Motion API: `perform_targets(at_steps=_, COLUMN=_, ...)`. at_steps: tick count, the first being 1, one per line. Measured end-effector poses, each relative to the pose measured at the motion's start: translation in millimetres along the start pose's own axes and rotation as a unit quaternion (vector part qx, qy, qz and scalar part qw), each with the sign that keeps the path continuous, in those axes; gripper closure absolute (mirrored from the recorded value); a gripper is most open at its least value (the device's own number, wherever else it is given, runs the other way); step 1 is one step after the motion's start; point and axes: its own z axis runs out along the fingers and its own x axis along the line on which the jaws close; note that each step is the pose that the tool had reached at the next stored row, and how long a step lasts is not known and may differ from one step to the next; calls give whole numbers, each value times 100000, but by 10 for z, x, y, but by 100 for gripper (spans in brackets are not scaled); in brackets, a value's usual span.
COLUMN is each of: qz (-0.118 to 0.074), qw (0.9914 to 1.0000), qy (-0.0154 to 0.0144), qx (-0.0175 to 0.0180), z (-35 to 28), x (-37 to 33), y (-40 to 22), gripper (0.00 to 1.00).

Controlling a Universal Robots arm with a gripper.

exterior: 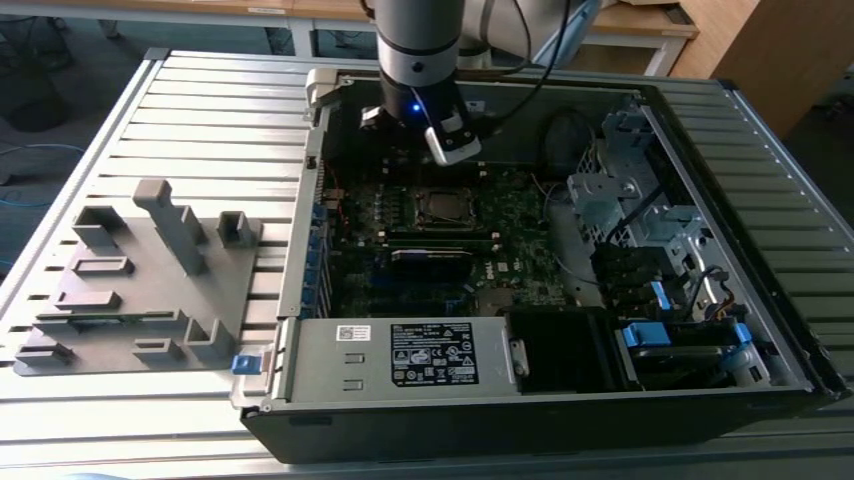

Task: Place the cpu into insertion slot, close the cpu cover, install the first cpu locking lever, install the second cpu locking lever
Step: 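Install the first cpu locking lever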

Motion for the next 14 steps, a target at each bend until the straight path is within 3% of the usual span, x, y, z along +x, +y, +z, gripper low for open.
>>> perform_targets(at_steps=5, qz=98, qw=100000, qy=-30, qx=90, z=5, x=-77, y=4, gripper=89)
perform_targets(at_steps=10, qz=102, qw=100000, qy=-40, qx=161, z=5, x=-81, y=4, gripper=89)
perform_targets(at_steps=14, qz=25, qw=99985, qy=-116, qx=1710, z=9, x=-81, y=9, gripper=89)
